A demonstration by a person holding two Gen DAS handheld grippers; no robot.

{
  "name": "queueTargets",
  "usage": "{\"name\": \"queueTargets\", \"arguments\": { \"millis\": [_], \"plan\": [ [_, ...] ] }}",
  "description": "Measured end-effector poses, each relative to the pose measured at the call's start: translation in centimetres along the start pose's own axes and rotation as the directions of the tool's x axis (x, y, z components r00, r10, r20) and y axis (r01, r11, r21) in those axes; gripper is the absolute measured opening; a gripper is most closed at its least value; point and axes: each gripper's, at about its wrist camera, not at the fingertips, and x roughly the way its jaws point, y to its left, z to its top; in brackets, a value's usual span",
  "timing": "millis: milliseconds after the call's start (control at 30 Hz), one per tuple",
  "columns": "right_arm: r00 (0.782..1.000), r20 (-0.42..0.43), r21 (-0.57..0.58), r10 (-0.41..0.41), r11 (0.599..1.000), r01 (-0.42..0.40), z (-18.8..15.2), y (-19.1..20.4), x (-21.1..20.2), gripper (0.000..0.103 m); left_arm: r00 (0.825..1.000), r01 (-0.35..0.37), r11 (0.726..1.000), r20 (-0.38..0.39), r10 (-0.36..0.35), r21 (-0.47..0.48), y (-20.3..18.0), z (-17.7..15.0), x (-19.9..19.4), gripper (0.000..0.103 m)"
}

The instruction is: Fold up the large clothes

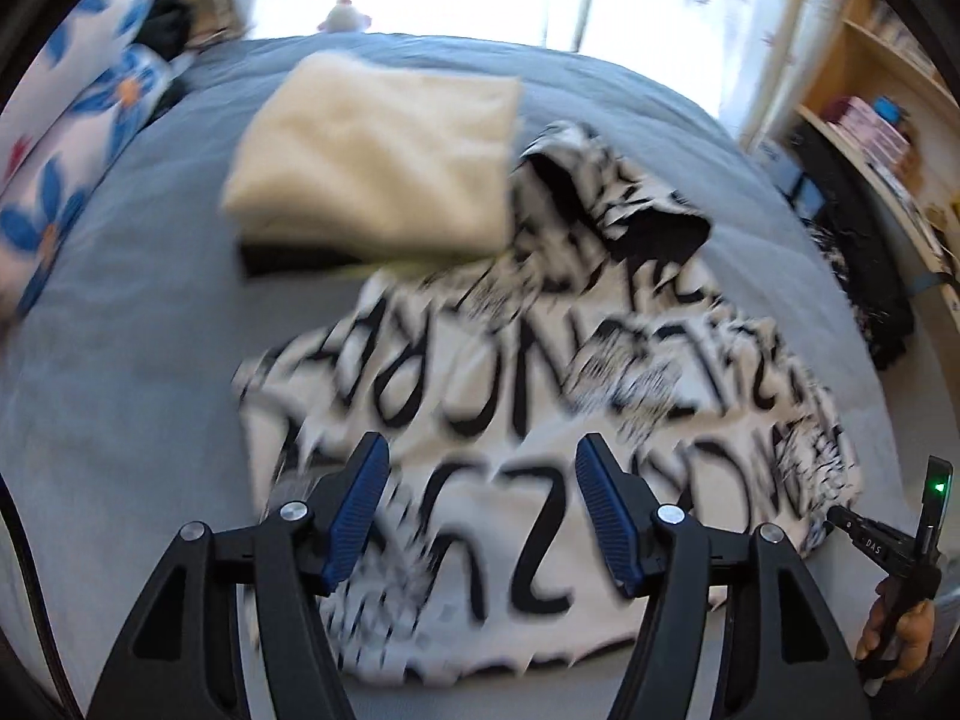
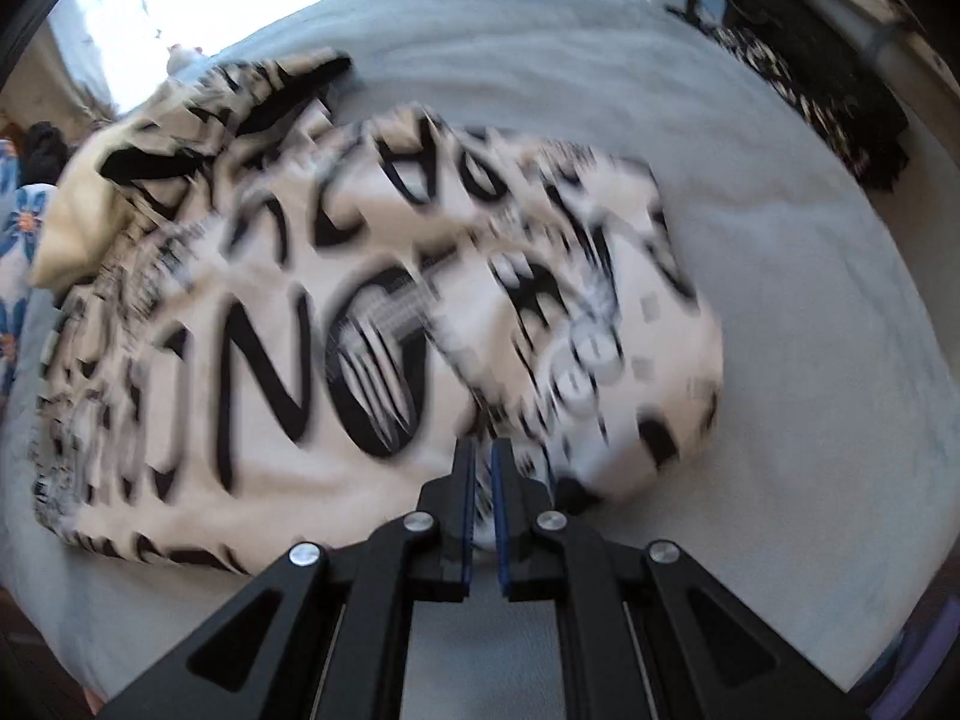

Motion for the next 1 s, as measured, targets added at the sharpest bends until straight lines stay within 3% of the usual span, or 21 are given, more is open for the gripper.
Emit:
{"name": "queueTargets", "arguments": {
  "millis": [67, 133, 200, 367, 500, 633, 933, 1000],
  "plan": [
    [0.997, 0.023, -0.014, 0.071, 0.997, -0.071, 2.2, 0.9, -0.8, 0.01, 1.0, 0.018, 0.999, 0.009, -0.018, 0.043, -1.0, 3.1, 1.1, 0.064],
    [0.99, 0.033, -0.026, 0.138, 0.99, -0.137, 4.9, 1.8, -0.9, 0.033, 1.0, 0.031, 0.998, 0.0, -0.031, 0.063, -1.9, 6.1, 2.5, 0.064],
    [0.981, 0.038, -0.054, 0.19, 0.981, -0.188, 7.3, 3.1, -0.6, 0.048, 0.999, 0.053, 0.997, -0.014, -0.052, 0.064, -2.3, 8.9, 4.1, 0.064],
    [0.955, 0.051, -0.061, 0.291, 0.956, -0.288, 15.9, 6.0, 1.4, 0.048, 0.999, 0.044, 0.998, -0.011, -0.044, 0.052, -3.2, 15.2, 8.4, 0.064],
    [0.938, 0.066, -0.023, 0.34, 0.94, -0.339, 23.2, 7.4, 4.4, 0.048, 0.999, 0.037, 0.998, -0.007, -0.037, 0.046, -3.3, 18.2, 11.3, 0.064],
    [0.949, 0.067, 0.006, 0.307, 0.951, -0.308, 28.5, 8.3, 8.3, 0.048, 0.998, 0.058, 0.998, -0.041, -0.057, 0.035, -3.2, 20.3, 14.5, 0.064],
    [0.952, 0.046, 0.062, 0.302, 0.951, -0.304, 34.4, 8.6, 16.3, 0.048, 0.993, 0.101, 0.984, -0.077, -0.091, 0.144, -4.6, 20.6, 18.0, 0.064],
    [0.948, 0.029, 0.076, 0.318, 0.945, -0.319, 34.9, 8.9, 17.8, 0.048, 0.992, 0.105, 0.976, -0.086, -0.09, 0.193, -5.3, 20.2, 18.6, 0.055]
  ]
}}
